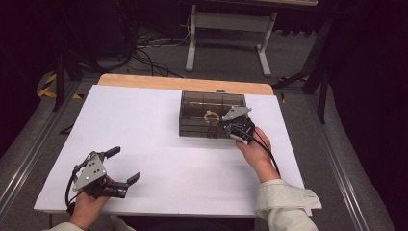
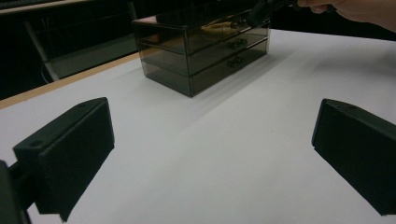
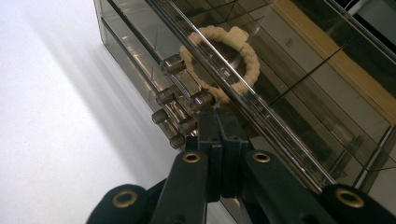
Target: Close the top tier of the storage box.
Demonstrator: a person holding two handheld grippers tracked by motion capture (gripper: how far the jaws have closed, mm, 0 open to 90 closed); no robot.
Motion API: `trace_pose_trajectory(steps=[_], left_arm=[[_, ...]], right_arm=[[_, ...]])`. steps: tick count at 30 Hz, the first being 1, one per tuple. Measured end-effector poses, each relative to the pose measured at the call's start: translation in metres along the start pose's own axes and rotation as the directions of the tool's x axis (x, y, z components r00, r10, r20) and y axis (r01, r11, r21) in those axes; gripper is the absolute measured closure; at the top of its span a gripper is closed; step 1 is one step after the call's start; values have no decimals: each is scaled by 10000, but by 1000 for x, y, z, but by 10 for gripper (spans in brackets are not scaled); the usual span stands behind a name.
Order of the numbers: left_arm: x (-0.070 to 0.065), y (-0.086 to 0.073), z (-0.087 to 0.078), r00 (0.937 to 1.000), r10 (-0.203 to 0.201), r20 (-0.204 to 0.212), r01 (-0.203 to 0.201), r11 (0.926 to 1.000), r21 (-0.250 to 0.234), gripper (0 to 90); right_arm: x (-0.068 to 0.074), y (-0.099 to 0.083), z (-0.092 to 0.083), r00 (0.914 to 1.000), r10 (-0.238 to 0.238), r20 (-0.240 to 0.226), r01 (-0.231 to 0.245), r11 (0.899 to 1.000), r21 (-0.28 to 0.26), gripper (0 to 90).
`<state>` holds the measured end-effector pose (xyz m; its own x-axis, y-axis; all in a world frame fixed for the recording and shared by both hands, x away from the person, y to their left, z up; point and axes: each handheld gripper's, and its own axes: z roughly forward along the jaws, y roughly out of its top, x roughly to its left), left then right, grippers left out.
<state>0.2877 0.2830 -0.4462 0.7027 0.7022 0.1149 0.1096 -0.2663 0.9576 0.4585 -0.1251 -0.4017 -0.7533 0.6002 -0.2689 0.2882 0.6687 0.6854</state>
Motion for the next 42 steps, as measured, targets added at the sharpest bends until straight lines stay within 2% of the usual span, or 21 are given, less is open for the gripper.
trace_pose_trajectory(steps=[6,10,16,27,31,34,37,42], left_arm=[[0,0,0,10000,-19,-10,19,10000,-9,1],[0,0,0,10000,-26,-6,26,10000,-17,1],[1,0,1,10000,-25,0,25,10000,-3,2],[1,0,1,10000,-42,-17,42,10000,16,2],[0,0,1,10000,10,-14,-10,10000,31,1],[0,0,1,10000,-27,-18,27,10000,19,1],[0,0,1,10000,-23,-21,23,10000,23,1],[0,0,0,10000,18,-45,-18,10000,35,1]], right_arm=[[0,0,-1,10000,22,-17,-22,10000,-15,900],[1,0,-9,9984,365,-432,-367,9993,-50,858],[6,-1,-31,9943,437,-969,-517,9954,-808,742],[9,-6,-51,9873,402,-1540,-658,9841,-1647,656],[11,-11,-59,9874,429,-1521,-730,9774,-1986,580],[13,-16,-66,9867,447,-1563,-795,9713,-2240,469],[14,-23,-73,9809,630,-1840,-1105,9591,-2608,381],[15,-39,-82,9764,1009,-1908,-1574,9378,-3096,224]])
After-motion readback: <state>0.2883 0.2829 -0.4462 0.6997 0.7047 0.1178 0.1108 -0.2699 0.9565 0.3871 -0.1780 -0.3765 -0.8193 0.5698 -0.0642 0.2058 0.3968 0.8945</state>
